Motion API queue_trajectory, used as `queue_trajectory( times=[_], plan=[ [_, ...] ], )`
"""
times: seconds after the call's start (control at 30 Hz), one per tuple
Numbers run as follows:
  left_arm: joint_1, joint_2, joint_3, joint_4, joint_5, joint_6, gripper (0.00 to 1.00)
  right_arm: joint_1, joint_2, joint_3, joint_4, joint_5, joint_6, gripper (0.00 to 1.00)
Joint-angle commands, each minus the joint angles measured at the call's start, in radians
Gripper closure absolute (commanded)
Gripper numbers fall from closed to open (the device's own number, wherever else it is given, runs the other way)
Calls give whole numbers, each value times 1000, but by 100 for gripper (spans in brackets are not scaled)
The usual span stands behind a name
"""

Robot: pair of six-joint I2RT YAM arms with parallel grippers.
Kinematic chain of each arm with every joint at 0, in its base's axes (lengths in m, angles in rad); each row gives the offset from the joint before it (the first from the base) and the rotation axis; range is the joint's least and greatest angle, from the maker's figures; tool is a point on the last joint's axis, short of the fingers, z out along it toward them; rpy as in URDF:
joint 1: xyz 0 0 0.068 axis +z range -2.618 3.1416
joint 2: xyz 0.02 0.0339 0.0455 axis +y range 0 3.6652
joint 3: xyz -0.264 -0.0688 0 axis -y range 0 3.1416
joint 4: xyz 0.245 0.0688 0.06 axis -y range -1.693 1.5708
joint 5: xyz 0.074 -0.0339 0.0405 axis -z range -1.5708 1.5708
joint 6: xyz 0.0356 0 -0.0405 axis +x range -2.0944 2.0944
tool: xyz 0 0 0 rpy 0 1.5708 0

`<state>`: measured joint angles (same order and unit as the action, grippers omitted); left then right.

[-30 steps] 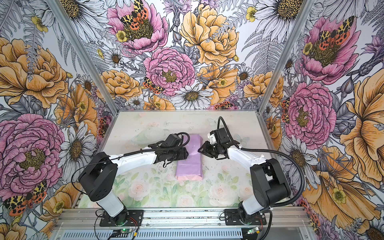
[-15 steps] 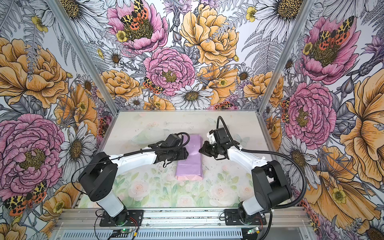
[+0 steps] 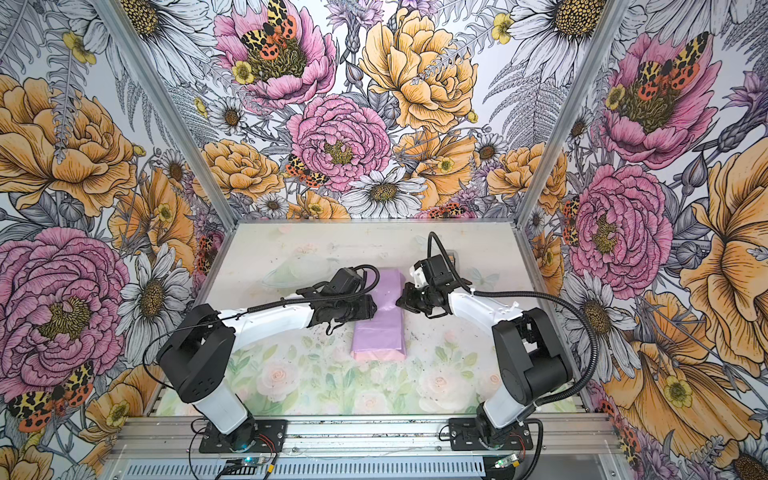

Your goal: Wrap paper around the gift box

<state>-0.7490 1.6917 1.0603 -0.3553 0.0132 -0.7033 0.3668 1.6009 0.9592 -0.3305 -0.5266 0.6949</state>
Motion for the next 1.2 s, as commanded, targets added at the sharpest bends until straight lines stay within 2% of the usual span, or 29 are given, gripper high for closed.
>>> queue_trajectory(
  times=[0.0,0.27,0.5,0.7,1.17],
  plan=[
    [-4,29,10,-29,-29,21,36,4,35,23,-8,53,-19,94],
    [-6,31,10,-31,-32,20,36,15,5,58,-6,48,-27,83],
    [-4,27,10,-30,-33,20,36,-21,-156,-30,-17,71,3,72],
    [-5,29,14,-31,-32,24,36,-11,-196,-116,-33,47,35,72],
    [-7,30,12,-31,-35,22,36,18,-101,-57,-13,41,31,73]
  ],
)
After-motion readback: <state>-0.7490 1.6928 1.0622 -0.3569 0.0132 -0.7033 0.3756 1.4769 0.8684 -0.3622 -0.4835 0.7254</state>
